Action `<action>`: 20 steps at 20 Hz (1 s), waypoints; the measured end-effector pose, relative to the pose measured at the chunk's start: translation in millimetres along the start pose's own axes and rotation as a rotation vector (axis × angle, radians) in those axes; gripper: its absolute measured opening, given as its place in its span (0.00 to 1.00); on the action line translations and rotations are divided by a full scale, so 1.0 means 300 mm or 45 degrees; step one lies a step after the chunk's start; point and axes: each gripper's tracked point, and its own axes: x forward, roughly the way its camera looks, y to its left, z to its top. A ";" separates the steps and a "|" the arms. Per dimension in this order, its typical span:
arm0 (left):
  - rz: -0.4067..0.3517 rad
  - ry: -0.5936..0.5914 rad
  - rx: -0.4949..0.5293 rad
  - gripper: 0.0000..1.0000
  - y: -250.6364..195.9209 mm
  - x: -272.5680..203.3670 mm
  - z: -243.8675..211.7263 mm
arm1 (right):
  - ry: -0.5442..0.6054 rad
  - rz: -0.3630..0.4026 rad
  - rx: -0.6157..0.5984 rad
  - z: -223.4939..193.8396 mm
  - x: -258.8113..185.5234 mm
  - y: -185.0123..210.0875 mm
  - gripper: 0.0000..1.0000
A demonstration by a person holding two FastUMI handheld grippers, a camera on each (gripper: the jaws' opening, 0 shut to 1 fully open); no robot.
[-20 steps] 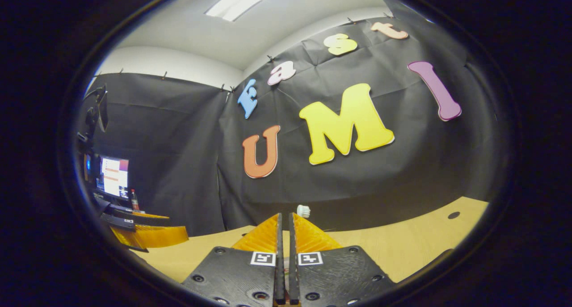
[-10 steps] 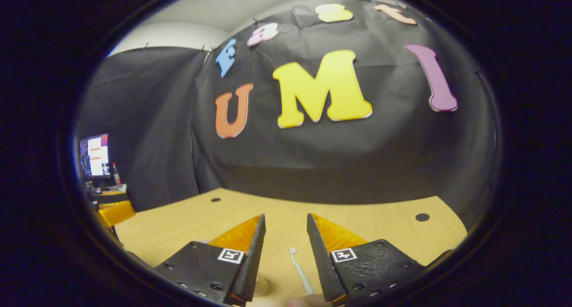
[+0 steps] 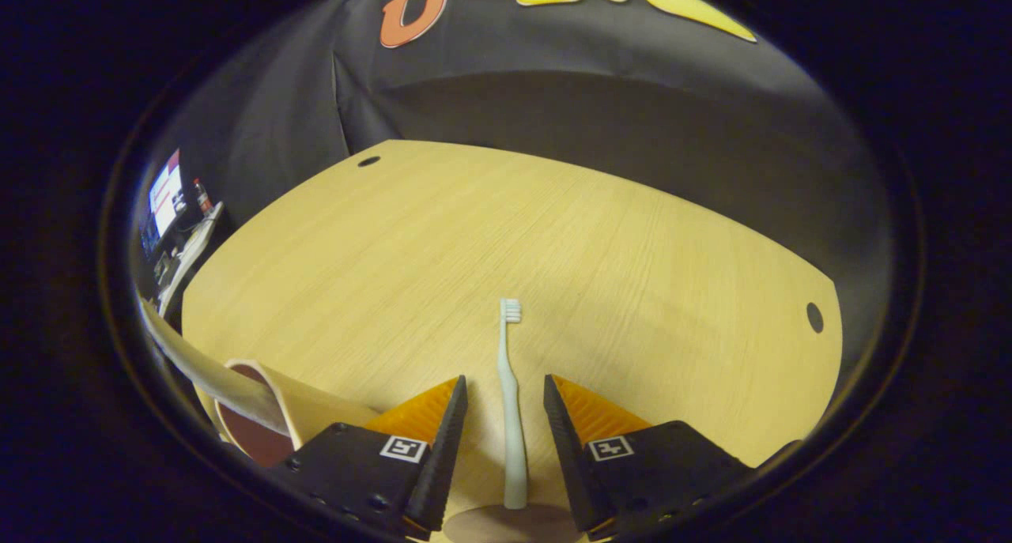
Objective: Put the toothbrush and toothpaste on the desktop into the cup, then pick up the cup and place it on the coaster on the desktop.
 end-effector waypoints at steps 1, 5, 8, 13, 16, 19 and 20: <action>0.006 0.003 0.004 0.95 0.009 -0.001 0.001 | 0.009 0.001 0.008 0.003 0.003 0.004 0.58; 0.001 -0.001 0.012 0.88 0.003 -0.016 0.010 | 0.002 0.010 0.122 -0.004 -0.005 -0.032 0.00; -0.002 -0.017 0.020 0.95 -0.005 -0.024 0.023 | -0.182 0.001 0.176 0.075 -0.100 -0.044 0.00; -0.016 -0.037 0.012 0.95 -0.027 -0.039 0.034 | -0.861 0.157 0.208 0.255 -0.481 0.166 0.00; -0.025 -0.045 0.014 0.95 -0.040 -0.059 0.039 | -1.267 0.157 0.176 0.307 -0.647 0.267 0.00; -0.033 -0.021 -0.021 0.95 -0.041 -0.062 0.022 | -1.335 0.154 0.080 0.278 -0.610 0.350 0.00; -0.049 -0.012 -0.054 0.95 -0.048 -0.067 0.019 | -1.339 0.137 0.069 0.277 -0.593 0.354 0.00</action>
